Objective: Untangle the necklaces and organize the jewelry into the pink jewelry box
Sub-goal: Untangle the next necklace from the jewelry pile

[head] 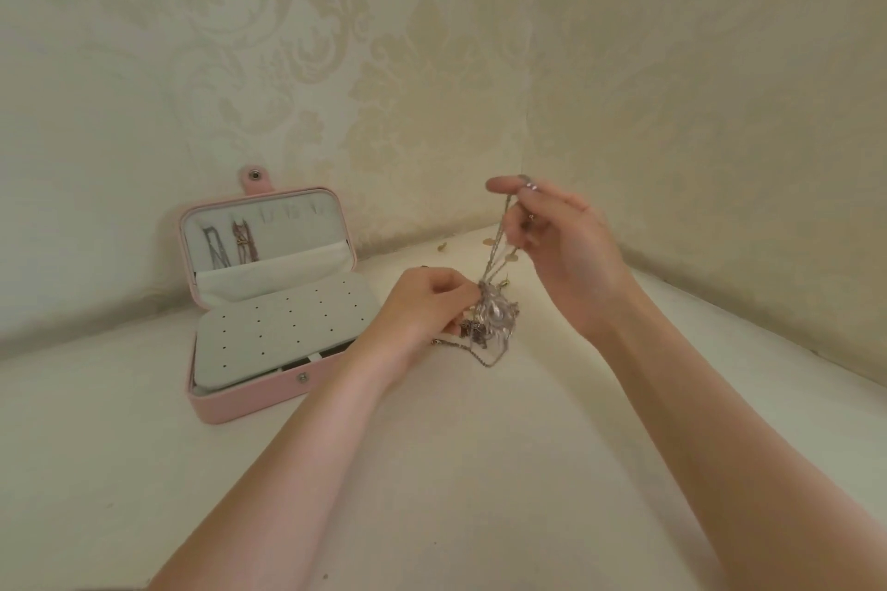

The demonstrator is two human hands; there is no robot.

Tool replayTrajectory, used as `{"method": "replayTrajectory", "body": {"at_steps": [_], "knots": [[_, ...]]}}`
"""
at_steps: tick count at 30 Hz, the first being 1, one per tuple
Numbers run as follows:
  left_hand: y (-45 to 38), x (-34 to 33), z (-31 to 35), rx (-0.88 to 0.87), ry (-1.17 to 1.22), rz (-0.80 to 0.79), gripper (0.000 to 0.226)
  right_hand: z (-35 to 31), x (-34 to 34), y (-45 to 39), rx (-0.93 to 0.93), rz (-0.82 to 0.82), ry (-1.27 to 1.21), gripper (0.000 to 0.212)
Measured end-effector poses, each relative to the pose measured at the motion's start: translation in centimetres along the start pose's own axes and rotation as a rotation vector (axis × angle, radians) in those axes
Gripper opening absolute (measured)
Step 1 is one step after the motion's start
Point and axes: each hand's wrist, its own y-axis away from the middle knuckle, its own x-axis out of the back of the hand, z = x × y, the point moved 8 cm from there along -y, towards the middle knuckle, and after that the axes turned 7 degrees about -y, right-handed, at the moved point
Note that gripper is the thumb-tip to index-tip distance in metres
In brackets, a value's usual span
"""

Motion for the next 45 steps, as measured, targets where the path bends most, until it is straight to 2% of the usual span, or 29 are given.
{"method": "replayTrajectory", "body": {"at_steps": [4,8,12,15,18,22,24,26,29,32,34,40,42,45], "knots": [[-0.1,1.5,0.1,0.003,0.202,0.165,0.019,0.9,1.7,-0.4,-0.095,0.119,-0.396,0.022],[-0.2,1.5,0.2,0.022,0.362,0.134,0.016,2.8,1.5,0.0,-0.287,0.045,-0.205,0.016],[-0.2,0.8,0.6,0.060,0.543,0.055,0.020,3.5,0.5,0.5,-0.347,-0.022,-0.125,0.026],[-0.3,0.6,0.8,0.085,0.799,-0.004,0.020,3.4,1.8,-0.1,-0.311,0.113,-0.370,0.028],[-0.2,0.3,0.8,0.123,0.901,-0.054,0.016,3.6,3.2,-0.4,-0.279,0.235,-0.653,0.025],[-0.3,0.3,0.7,0.068,0.693,-0.043,0.022,3.3,2.9,-0.5,-0.273,0.211,-0.749,0.022],[-0.2,0.6,0.8,0.010,0.591,0.007,0.025,3.2,2.4,-0.4,-0.293,0.169,-0.748,0.014],[-0.2,1.2,0.9,-0.016,0.574,0.078,0.026,3.5,1.6,-0.2,-0.338,0.112,-0.712,0.006],[-0.2,1.9,1.1,-0.057,0.558,0.141,0.025,4.5,0.3,0.4,-0.438,0.047,-0.550,0.016],[0.0,2.2,1.0,-0.094,0.309,0.230,0.020,4.5,-1.0,1.0,-0.471,-0.052,-0.492,0.007],[-0.1,2.3,0.7,-0.075,0.267,0.256,0.019,4.2,-1.3,1.1,-0.481,-0.085,-0.544,0.008],[-0.1,2.3,1.5,-0.102,0.553,0.146,0.027,5.2,-0.2,1.2,-0.561,0.002,-0.497,0.005],[0.0,2.1,1.8,-0.121,0.543,0.104,0.025,5.6,-0.2,1.3,-0.593,0.012,-0.478,0.011],[0.4,1.8,2.4,-0.161,0.361,0.082,0.010,5.5,-0.1,1.3,-0.568,-0.001,-0.406,0.011]]}}
